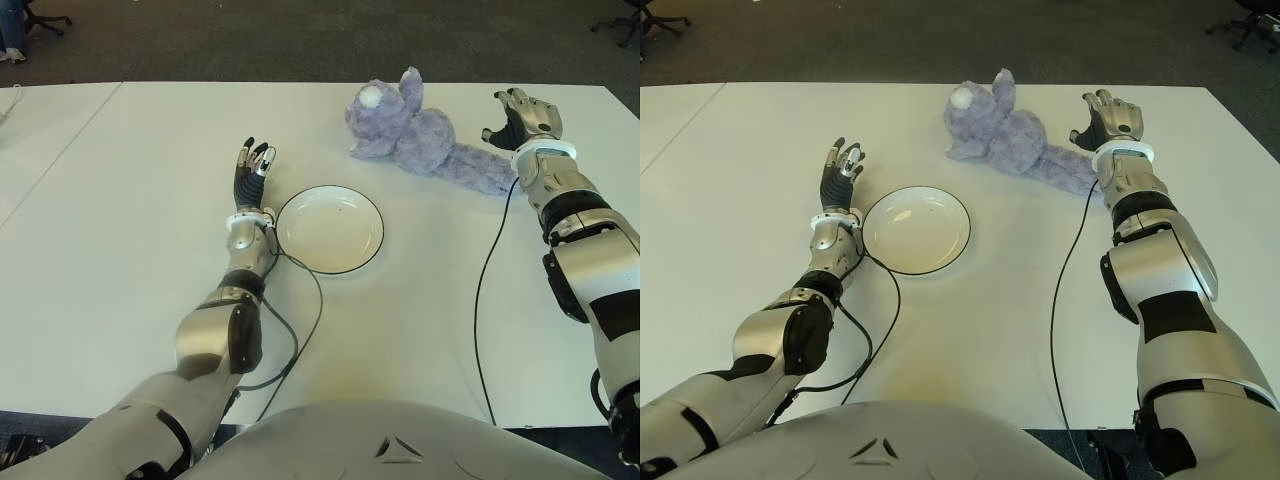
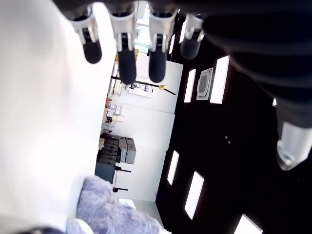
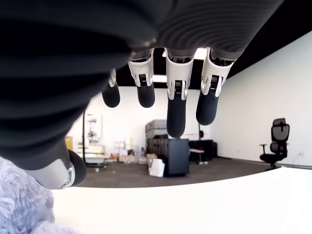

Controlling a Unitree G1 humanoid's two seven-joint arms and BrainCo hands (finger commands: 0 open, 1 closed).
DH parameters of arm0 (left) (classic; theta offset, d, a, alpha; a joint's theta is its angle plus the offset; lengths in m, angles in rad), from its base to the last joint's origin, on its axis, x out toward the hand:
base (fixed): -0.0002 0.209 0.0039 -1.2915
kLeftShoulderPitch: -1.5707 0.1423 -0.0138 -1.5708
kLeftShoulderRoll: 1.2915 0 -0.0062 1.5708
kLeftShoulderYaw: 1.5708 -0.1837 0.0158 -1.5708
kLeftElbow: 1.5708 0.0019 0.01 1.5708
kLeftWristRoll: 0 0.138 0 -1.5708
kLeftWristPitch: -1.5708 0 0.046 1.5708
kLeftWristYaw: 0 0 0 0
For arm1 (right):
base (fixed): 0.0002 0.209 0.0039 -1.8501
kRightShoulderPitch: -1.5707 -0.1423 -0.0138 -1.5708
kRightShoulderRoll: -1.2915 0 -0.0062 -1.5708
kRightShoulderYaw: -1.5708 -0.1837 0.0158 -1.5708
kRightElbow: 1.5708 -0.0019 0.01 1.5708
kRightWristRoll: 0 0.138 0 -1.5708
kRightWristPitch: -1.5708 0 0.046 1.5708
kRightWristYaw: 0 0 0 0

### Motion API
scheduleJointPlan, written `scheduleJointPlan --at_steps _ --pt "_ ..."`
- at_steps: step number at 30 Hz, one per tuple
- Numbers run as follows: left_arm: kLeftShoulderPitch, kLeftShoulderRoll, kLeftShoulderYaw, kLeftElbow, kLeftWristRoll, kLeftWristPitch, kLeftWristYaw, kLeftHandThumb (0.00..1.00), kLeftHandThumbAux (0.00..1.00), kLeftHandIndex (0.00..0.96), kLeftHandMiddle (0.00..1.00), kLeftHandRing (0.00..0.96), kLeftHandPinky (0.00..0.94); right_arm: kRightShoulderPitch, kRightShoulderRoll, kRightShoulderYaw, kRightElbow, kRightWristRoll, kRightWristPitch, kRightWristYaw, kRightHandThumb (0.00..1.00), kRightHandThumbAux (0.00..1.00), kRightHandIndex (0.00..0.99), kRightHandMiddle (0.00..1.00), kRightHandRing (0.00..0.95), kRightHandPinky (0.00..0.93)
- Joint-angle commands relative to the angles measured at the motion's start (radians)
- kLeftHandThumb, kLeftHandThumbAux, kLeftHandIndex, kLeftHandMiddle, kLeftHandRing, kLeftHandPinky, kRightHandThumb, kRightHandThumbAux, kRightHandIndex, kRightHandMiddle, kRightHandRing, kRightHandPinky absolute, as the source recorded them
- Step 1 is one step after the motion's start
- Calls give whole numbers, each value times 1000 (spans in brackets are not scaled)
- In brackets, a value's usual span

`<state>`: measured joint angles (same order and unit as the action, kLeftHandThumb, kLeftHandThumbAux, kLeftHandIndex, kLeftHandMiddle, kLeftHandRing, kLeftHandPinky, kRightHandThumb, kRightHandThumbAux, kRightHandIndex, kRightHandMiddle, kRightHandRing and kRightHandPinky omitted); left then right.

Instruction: Put the doll into the plate.

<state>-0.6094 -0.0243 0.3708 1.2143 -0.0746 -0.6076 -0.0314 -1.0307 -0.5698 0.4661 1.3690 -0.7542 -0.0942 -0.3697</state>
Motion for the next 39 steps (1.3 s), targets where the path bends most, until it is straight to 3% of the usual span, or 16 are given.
scheduleJointPlan --at_steps 1,5,7,8,11,15,16,18,28,39 --pt "232 -63 -26 138 30 118 38 0 503 84 188 172 109 18 32 -21 6 26 28 -20 523 581 35 0 203 389" --pt "236 -60 -20 139 28 103 25 0 506 85 189 172 112 19 32 -13 8 16 43 -27 537 584 40 0 206 385" --pt "239 -64 -19 136 25 90 20 0 506 84 190 175 111 18 32 -7 9 9 51 -25 534 579 39 0 189 341" --pt "242 -66 -20 135 24 84 18 0 505 82 188 176 103 17 32 -4 9 6 54 -23 507 566 34 0 157 270" --pt "242 -66 -28 135 28 89 25 0 504 79 187 177 101 10 33 8 11 -5 67 -11 474 556 26 0 121 214" --pt "239 -64 -34 137 29 95 31 0 498 69 182 174 96 -1 38 18 11 -13 79 18 392 534 4 0 43 124" --pt "239 -64 -34 137 28 95 32 0 497 65 182 173 91 -4 41 19 11 -13 81 28 319 512 0 0 10 57" --pt "237 -64 -35 136 29 92 33 0 497 61 179 171 87 -9 53 17 8 -6 84 56 254 486 0 0 0 9" --pt "232 -61 -35 136 30 98 30 0 489 54 174 165 81 1 79 -4 2 30 79 142 153 435 0 0 0 0" --pt "239 -51 -43 139 43 99 37 0 488 61 169 159 105 3 110 -6 4 33 83 189 166 444 0 0 0 0"
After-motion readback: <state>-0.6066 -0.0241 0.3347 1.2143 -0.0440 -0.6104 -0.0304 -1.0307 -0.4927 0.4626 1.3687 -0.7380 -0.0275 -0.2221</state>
